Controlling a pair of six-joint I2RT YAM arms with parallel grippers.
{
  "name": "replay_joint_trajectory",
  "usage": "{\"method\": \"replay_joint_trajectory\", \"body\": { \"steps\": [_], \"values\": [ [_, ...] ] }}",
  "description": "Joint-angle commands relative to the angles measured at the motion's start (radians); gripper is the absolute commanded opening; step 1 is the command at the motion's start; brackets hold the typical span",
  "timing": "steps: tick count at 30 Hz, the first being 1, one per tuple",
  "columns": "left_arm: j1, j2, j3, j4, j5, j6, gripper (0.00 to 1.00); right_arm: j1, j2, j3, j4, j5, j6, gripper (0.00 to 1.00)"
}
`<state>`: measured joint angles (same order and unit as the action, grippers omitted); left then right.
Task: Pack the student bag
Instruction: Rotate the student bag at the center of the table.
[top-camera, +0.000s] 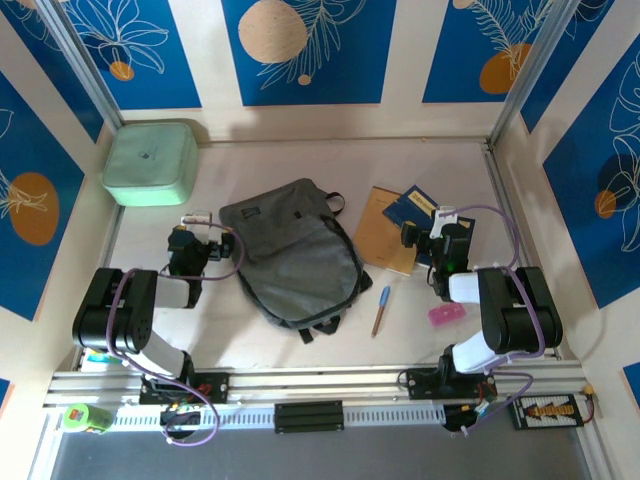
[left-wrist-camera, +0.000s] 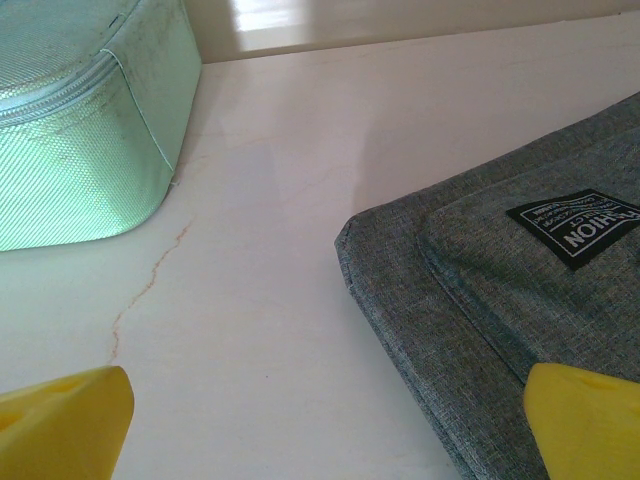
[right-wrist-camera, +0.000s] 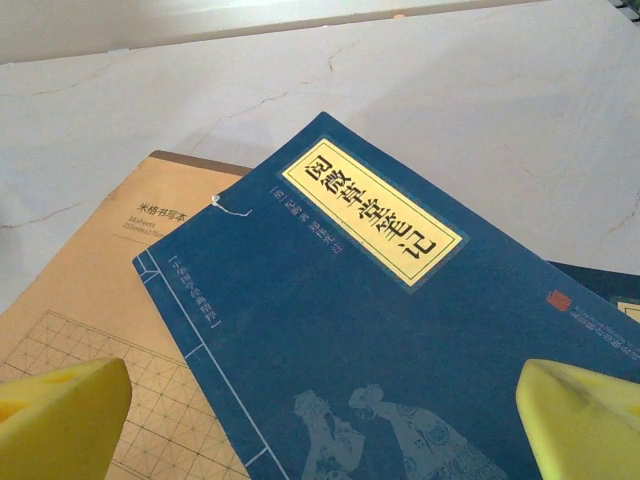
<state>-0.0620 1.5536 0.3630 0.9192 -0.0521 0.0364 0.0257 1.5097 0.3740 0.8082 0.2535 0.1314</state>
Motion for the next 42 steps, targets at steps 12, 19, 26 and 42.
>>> {"method": "replay_joint_trajectory", "body": {
  "steps": [12, 19, 26, 42],
  "values": [
    [-0.006, -0.067, 0.038, -0.088, 0.005, 0.013, 1.0, 0.055, -0.1, 0.092, -0.163, 0.086, -0.032, 0.99],
    [-0.007, -0.292, 0.101, -0.348, -0.042, -0.05, 1.0, 0.127, -0.227, 0.28, -0.549, 0.113, 0.105, 0.99],
    [-0.03, -0.421, 0.351, -0.846, 0.014, -0.458, 0.98, 0.197, -0.046, 0.619, -0.999, -0.159, 0.376, 1.0],
    [-0.309, -0.15, 0.427, -0.954, 0.171, -0.885, 0.92, 0.394, 0.465, 1.069, -1.237, -0.466, 0.432, 0.77]
  ]
}}
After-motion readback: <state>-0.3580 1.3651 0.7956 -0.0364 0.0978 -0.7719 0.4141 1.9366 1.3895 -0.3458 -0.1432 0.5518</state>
